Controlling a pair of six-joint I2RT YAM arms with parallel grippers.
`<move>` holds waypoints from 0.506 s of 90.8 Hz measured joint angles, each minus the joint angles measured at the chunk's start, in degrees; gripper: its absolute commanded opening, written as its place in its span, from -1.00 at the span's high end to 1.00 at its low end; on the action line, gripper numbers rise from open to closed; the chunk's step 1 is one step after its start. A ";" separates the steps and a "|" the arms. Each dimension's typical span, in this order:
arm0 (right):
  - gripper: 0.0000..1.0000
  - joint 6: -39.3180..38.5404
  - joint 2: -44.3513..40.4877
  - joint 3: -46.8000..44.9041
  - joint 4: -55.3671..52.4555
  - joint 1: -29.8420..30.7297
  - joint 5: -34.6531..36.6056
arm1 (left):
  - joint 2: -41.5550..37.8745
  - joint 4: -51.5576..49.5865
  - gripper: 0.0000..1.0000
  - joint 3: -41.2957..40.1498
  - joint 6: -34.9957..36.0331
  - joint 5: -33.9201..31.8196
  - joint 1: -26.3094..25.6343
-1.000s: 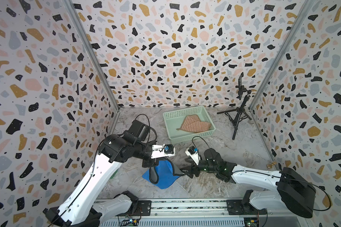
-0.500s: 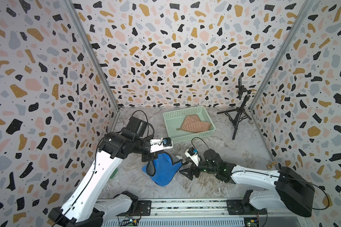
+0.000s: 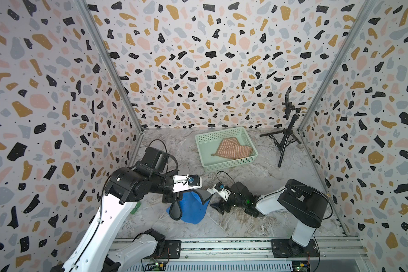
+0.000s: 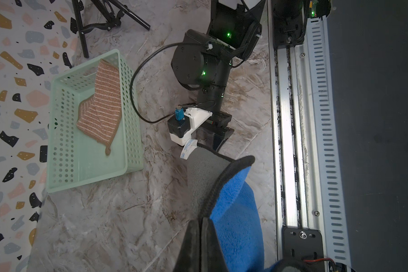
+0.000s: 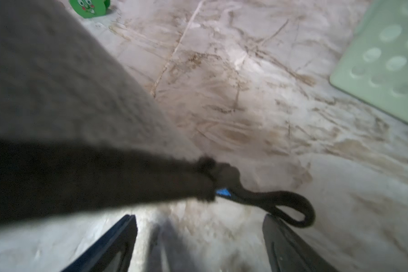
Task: Fold the square dishcloth
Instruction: Place the cleaning item at the center of the board.
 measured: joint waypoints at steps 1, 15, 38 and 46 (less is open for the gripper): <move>-0.70 -0.13 0.13 0.00 0.50 0.00 -0.13 | -0.04 -0.09 1.00 -0.02 0.04 0.00 0.00; -0.60 -4.39 0.66 -0.07 7.78 0.00 -0.79 | -0.44 -1.33 1.00 -0.31 0.72 -0.02 0.04; 0.09 -8.35 0.68 0.81 11.74 0.00 -3.32 | -0.66 -1.99 1.00 -0.66 1.11 0.02 0.24; 0.88 -8.83 0.68 1.14 12.24 0.00 -4.46 | -0.74 -1.88 1.00 -0.66 1.07 -0.15 0.24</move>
